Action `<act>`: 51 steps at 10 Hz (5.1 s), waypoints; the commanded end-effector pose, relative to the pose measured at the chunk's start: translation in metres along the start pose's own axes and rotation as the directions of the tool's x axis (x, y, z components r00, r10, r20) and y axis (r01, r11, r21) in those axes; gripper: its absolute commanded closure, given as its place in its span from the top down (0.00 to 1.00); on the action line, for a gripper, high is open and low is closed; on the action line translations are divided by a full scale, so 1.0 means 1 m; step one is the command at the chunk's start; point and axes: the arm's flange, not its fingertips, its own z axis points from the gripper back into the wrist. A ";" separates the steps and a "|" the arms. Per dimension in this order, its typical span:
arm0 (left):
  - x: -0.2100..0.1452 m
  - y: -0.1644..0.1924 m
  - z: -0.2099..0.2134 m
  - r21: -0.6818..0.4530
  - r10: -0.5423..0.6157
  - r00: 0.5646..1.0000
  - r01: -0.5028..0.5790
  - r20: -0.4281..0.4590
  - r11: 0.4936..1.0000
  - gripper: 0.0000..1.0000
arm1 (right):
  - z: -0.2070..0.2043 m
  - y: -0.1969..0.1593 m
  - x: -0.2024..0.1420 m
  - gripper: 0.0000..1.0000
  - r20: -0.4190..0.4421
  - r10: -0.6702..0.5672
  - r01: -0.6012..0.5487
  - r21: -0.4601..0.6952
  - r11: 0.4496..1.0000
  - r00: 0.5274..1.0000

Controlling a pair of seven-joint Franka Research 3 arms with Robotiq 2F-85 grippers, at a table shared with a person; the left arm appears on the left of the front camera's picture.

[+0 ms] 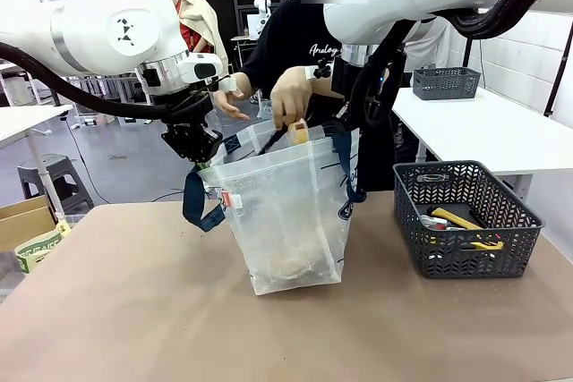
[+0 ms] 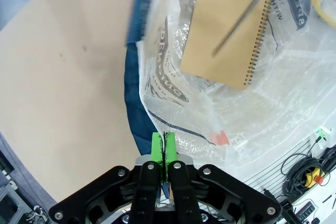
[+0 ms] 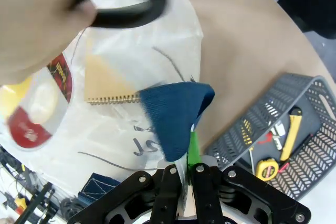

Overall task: Transfer purchased items from the store into the shopping bag.
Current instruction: Move the Reusable shopping bag to the right side of the table.

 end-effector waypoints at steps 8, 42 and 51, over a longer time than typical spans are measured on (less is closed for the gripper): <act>-0.001 0.001 0.000 0.006 0.011 1.000 -0.011 -0.001 1.000 0.00 | 0.001 -0.001 -0.001 0.00 0.001 -0.006 0.006 -0.001 1.000 1.000; -0.001 0.001 0.000 0.006 0.011 1.000 -0.011 -0.001 1.000 0.00 | 0.001 -0.001 -0.001 0.00 0.001 -0.006 0.006 -0.001 1.000 1.000; -0.001 0.001 0.000 0.006 0.011 1.000 -0.011 -0.001 1.000 0.00 | 0.001 -0.001 -0.001 0.00 0.001 -0.006 0.006 -0.001 1.000 1.000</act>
